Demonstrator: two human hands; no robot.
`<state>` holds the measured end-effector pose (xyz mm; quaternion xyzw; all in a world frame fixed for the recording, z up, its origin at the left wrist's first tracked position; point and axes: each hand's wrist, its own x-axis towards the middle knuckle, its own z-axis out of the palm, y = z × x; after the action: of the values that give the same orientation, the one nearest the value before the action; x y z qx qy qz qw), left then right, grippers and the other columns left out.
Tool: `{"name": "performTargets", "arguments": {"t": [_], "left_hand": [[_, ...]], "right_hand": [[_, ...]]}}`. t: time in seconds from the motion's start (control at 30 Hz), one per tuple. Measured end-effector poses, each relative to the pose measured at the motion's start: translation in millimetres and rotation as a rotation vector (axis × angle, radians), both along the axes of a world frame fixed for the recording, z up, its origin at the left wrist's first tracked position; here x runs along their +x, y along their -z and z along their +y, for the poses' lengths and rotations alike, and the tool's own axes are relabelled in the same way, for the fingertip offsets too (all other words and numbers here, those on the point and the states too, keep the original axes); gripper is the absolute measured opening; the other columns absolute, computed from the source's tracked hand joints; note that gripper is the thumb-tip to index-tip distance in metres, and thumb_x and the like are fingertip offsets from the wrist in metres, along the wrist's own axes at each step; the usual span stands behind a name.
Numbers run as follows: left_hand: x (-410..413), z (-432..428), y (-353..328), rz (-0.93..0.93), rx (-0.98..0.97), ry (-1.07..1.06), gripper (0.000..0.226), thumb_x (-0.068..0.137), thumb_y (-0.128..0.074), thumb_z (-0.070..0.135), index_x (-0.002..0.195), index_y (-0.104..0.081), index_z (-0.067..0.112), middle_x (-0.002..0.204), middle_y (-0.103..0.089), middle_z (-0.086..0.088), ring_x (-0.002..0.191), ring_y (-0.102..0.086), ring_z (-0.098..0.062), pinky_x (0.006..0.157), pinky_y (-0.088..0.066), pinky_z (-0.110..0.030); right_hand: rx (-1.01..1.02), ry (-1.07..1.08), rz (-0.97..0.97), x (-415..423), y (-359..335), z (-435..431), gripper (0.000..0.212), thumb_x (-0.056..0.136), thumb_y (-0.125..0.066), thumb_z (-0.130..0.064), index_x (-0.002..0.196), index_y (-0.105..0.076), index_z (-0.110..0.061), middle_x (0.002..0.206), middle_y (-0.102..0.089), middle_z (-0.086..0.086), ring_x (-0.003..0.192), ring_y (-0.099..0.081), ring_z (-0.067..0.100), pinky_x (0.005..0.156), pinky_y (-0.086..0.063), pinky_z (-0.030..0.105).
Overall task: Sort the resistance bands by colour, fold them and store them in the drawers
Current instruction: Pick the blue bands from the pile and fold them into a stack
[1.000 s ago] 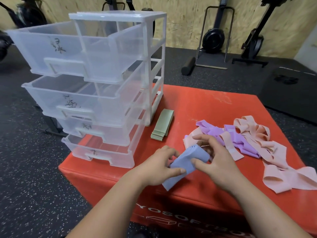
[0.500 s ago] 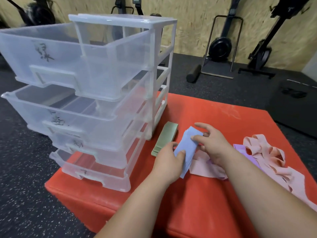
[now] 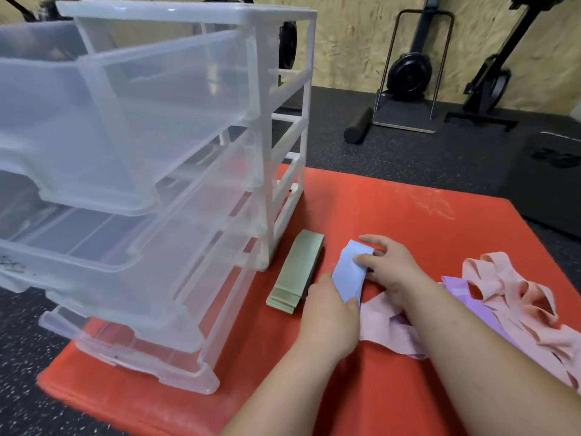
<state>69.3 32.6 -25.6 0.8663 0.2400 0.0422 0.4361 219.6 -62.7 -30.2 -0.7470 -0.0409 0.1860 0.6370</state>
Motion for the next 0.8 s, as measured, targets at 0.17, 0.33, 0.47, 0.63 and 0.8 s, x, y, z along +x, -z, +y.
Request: {"name": "performTargets", "arguments": {"t": [0.17,0.33,0.47,0.63,0.8], "left_hand": [[-8,-11,2,-0.012,0.165,0.045,0.061,0.101,-0.064,0.027,0.153,-0.033,0.016,0.136,-0.046,-0.007,0.123,-0.053,-0.028,0.106,-0.046,-0.039],[-9,-10,10,-0.001,0.306,0.042,0.060,0.100,-0.060,0.020,0.155,-0.035,0.015,0.138,-0.046,-0.008,0.122,-0.050,-0.029,0.102,-0.047,-0.038],[-12,-12,12,-0.013,0.403,0.070,0.061,0.098,-0.061,0.021,0.153,-0.039,0.012,0.130,-0.052,-0.009,0.114,-0.053,-0.030,0.096,-0.049,-0.039],[-16,-10,14,-0.031,0.448,0.101,0.046,0.097,-0.062,0.027,0.139,-0.048,0.015,0.123,-0.053,-0.008,0.108,-0.051,-0.029,0.091,-0.048,-0.039],[-17,-6,18,-0.091,0.466,0.114,0.031,0.098,-0.059,0.026,0.127,-0.048,0.025,0.115,-0.048,-0.006,0.101,-0.050,-0.030,0.085,-0.052,-0.042]], "right_hand": [[-0.042,-0.046,-0.077,3,9,2,0.049,0.089,-0.074,0.000,0.130,-0.067,-0.025,0.115,-0.075,0.009,0.101,-0.076,0.024,0.087,-0.064,0.041],[-0.252,-0.134,-0.309,-2,11,-1,0.053,0.088,-0.075,-0.007,0.133,-0.063,-0.032,0.117,-0.073,0.000,0.102,-0.072,0.020,0.087,-0.061,0.041],[-0.434,-0.198,-0.432,2,10,-5,0.049,0.091,-0.075,-0.019,0.138,-0.062,-0.027,0.130,-0.068,-0.008,0.117,-0.065,0.013,0.102,-0.053,0.036],[-0.541,-0.262,-0.492,4,5,-6,0.049,0.093,-0.074,-0.026,0.140,-0.062,-0.027,0.134,-0.065,-0.007,0.121,-0.063,0.015,0.106,-0.049,0.036],[-0.599,-0.110,-0.791,-23,-7,-26,0.034,0.099,-0.066,-0.029,0.133,-0.067,-0.024,0.133,-0.065,-0.004,0.121,-0.060,0.019,0.103,-0.045,0.035]]}}
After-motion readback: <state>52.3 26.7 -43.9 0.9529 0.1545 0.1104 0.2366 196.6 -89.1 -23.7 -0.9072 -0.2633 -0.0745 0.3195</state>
